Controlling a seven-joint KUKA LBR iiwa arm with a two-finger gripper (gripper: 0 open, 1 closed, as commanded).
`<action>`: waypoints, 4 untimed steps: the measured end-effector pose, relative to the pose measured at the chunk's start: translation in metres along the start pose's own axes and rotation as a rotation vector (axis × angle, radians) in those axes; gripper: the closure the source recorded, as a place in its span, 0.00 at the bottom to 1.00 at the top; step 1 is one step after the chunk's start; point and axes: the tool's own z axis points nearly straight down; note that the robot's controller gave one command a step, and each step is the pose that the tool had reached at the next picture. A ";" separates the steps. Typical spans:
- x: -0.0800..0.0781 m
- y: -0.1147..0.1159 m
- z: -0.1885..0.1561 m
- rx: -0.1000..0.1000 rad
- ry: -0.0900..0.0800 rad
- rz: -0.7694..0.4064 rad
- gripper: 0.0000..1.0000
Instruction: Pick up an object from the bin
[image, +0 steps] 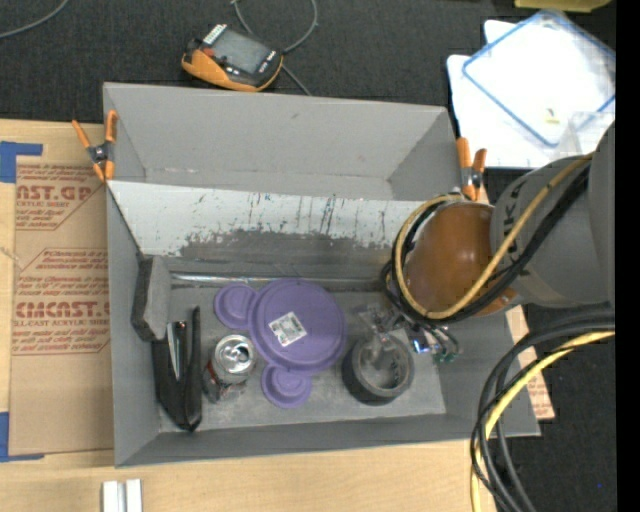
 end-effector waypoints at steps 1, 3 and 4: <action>0.006 0.037 0.003 -0.003 -0.003 0.185 0.00; -0.005 0.071 0.002 -0.002 -0.006 -0.551 1.00; -0.005 0.071 0.002 -0.002 -0.006 -0.551 1.00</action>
Offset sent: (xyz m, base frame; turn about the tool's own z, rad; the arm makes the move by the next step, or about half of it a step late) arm 0.0000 0.0000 0.0000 0.0000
